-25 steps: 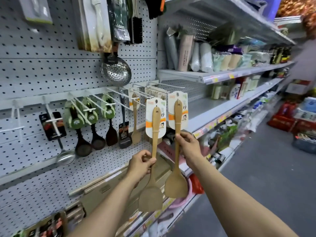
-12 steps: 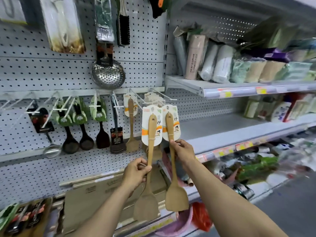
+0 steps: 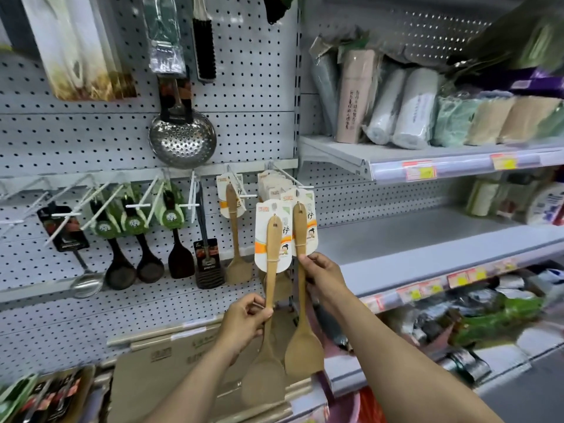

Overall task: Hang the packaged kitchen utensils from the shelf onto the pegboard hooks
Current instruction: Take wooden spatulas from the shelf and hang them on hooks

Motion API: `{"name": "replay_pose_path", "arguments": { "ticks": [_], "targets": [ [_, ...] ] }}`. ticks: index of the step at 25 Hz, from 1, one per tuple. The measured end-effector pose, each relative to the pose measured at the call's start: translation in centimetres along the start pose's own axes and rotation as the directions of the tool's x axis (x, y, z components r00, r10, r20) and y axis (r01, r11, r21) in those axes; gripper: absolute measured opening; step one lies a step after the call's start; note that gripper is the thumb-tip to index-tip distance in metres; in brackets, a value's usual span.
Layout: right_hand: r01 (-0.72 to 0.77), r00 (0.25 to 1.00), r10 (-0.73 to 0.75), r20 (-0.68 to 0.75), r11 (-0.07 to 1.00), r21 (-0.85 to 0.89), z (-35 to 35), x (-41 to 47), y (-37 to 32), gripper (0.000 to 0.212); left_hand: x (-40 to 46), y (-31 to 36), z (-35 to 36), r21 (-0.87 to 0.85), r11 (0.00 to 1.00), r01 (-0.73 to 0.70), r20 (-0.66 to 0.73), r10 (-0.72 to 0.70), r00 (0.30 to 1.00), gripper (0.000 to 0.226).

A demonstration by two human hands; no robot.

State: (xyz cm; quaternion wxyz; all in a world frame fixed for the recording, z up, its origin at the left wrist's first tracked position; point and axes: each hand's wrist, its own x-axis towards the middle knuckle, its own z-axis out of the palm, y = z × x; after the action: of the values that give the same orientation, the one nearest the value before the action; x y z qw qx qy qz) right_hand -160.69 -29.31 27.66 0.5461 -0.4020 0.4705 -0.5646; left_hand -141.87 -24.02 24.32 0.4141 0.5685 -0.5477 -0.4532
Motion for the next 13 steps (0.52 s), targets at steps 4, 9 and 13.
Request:
{"name": "replay_pose_path", "arguments": {
  "ticks": [4,9,13],
  "targets": [
    [-0.002,0.996,-0.002,0.088,0.999,0.047,-1.0,1.8,2.1,0.008,2.1,0.1,-0.1,-0.009,0.999,-0.035,0.033,0.035,0.999,0.01],
    [-0.009,0.989,-0.007,0.146,0.994,0.111,-1.8,3.5,3.7,0.015,4.5,-1.4,-0.7,-0.041,0.998,-0.039,0.083,0.043,0.996,0.014],
    [-0.016,0.995,0.012,0.104,0.999,0.036,-1.2,5.4,3.3,0.01,5.8,-1.9,-0.9,-0.038,0.999,-0.036,0.082,0.039,0.996,0.015]
  ]
}}
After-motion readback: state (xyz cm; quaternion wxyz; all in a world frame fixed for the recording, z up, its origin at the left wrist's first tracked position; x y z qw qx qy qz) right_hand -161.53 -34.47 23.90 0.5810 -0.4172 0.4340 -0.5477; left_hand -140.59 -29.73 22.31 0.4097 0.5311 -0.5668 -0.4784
